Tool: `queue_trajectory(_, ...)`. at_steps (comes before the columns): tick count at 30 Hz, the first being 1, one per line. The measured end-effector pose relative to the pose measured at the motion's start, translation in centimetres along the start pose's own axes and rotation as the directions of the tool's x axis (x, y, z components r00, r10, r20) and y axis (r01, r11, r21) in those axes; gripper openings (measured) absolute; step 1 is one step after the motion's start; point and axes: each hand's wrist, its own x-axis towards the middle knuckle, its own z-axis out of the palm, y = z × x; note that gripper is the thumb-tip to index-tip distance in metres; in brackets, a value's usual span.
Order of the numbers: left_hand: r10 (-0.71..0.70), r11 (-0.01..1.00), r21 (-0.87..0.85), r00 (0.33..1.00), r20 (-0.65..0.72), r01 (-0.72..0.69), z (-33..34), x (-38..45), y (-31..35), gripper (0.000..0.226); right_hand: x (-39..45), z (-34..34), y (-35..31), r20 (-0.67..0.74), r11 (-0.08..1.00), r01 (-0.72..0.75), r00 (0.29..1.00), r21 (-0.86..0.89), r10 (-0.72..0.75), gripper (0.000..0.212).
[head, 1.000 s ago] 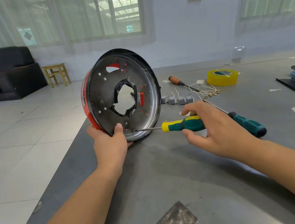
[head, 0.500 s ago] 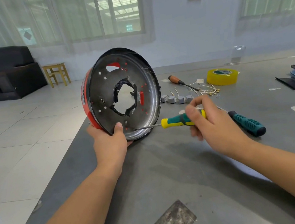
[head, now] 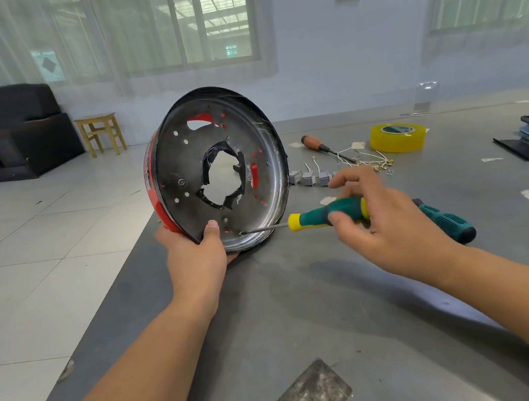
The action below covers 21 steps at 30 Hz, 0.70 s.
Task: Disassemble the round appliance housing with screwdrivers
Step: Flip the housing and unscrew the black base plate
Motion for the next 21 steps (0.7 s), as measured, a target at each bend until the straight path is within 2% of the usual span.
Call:
queue_trajectory(2,-0.005,1.0,-0.01,1.0,0.004,0.005,0.0,0.01,-0.01,0.041,-0.34,0.28,-0.03,0.007,0.993,-0.027,1.0,0.112,0.026,0.043)
queue_trajectory(3,-0.007,1.0,-0.013,1.0,0.006,0.007,-0.01,0.0,-0.04,0.041,-0.34,0.39,-0.11,0.001,0.988,-0.059,0.998,0.142,0.06,0.043)
queue_trajectory(5,-0.007,1.0,-0.011,1.0,0.006,0.007,-0.07,-0.02,-0.06,0.04,-0.05,0.36,-0.4,-0.022,0.985,-0.119,0.992,0.125,0.123,0.026)
queue_trajectory(7,-0.007,1.0,-0.018,1.0,0.006,0.008,-0.1,0.0,-0.07,0.04,0.16,0.35,-0.39,-0.038,0.985,-0.166,0.985,0.054,0.168,0.031)
queue_trajectory(9,-0.006,1.0,-0.028,1.0,0.01,0.007,-0.1,0.03,-0.08,0.041,0.05,0.37,-0.19,-0.057,0.994,-0.103,0.993,0.029,0.105,0.024)
queue_trajectory(12,-0.011,0.999,-0.031,1.0,0.01,0.011,-0.08,0.07,-0.11,0.04,-0.33,0.22,-0.11,-0.013,0.996,0.053,0.998,-0.069,-0.054,0.042)
queue_trajectory(15,-0.011,1.0,-0.027,1.0,0.01,0.011,-0.1,0.04,-0.1,0.04,-0.14,0.15,0.09,-0.042,0.976,0.019,0.999,-0.215,-0.028,0.031)
queue_trajectory(18,0.001,0.999,-0.041,1.0,0.018,0.0,-0.07,-0.03,0.0,0.038,-0.02,0.17,0.36,-0.021,0.997,-0.037,0.999,-0.065,0.036,0.024)
queue_trajectory(21,0.011,0.999,-0.041,1.0,0.022,-0.01,-0.12,-0.14,0.05,0.04,-0.42,0.05,0.33,0.018,0.998,0.028,0.999,0.052,-0.029,0.04)
